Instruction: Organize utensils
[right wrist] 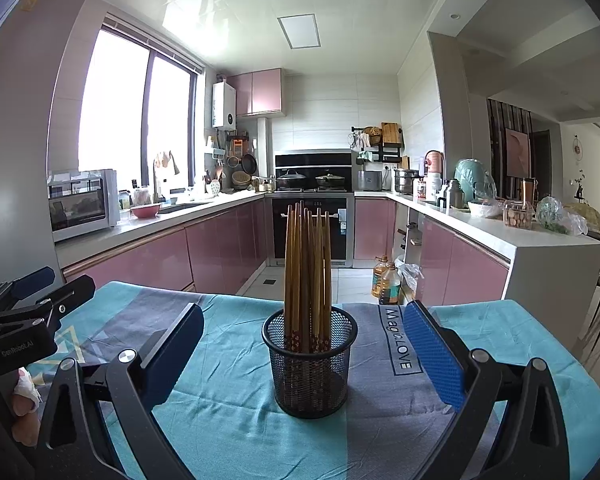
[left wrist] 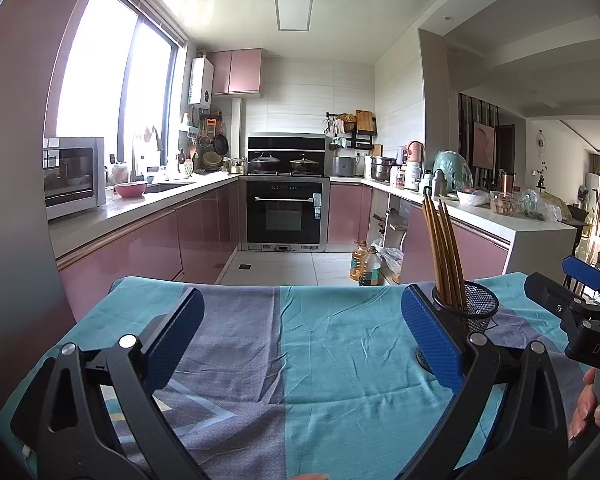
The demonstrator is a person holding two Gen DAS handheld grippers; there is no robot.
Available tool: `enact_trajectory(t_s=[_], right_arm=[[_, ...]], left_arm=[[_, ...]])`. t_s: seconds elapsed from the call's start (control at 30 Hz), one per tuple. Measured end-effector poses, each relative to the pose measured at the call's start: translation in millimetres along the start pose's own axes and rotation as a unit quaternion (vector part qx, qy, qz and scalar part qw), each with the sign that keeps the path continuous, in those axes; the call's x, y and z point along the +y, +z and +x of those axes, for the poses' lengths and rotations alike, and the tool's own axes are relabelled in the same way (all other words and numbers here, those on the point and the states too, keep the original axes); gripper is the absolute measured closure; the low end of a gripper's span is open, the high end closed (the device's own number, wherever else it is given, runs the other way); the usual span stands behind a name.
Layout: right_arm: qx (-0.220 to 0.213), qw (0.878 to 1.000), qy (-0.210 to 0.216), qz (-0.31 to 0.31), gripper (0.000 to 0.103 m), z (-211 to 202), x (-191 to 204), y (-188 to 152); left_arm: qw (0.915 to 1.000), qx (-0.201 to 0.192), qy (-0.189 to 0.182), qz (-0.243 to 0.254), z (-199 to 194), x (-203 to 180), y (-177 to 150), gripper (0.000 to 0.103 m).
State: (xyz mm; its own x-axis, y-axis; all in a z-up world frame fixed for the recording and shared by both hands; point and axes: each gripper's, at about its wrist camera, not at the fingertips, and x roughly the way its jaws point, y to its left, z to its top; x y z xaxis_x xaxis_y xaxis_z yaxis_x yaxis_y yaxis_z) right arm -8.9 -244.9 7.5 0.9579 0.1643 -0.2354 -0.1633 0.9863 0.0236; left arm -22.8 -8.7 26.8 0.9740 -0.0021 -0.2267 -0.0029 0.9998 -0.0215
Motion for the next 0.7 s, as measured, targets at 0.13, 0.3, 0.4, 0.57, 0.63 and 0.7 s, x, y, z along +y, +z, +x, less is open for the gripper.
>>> enact_trajectory(t_s=[0.13,0.3,0.4,0.57,0.63,0.7], right_arm=[[0.0,1.0,-0.001,0.0,0.006,-0.7,-0.4,-0.4],[0.0,1.0,-0.001,0.001,0.006,-0.4,-0.4,-0.1],[0.0,1.0,0.0,0.0,0.006,-1.4,0.1,0.2],[0.001,1.0,0.001,0.001,0.006,1.5,1.3,2.8],[0.001,1.0,0.002,0.001,0.006,1.5,1.4,2.8],[0.001,1.0,0.002,0.0,0.006,1.8,1.2,2.7]], left_arm=[[1.0,0.0,-0.001,-0.002,0.3,0.0,-0.1,0.006],[1.0,0.0,-0.001,-0.002,0.6,-0.2,-0.5,0.006],[1.0,0.0,-0.001,-0.003,1.1,-0.3,-1.3,0.006],[1.0,-0.001,-0.001,-0.003,2.1,-1.1,-1.5,0.006],[1.0,-0.002,-0.001,-0.004,1.8,-0.9,-1.4,0.006],[1.0,-0.003,-0.001,-0.004,1.8,-0.8,-0.4,0.006]])
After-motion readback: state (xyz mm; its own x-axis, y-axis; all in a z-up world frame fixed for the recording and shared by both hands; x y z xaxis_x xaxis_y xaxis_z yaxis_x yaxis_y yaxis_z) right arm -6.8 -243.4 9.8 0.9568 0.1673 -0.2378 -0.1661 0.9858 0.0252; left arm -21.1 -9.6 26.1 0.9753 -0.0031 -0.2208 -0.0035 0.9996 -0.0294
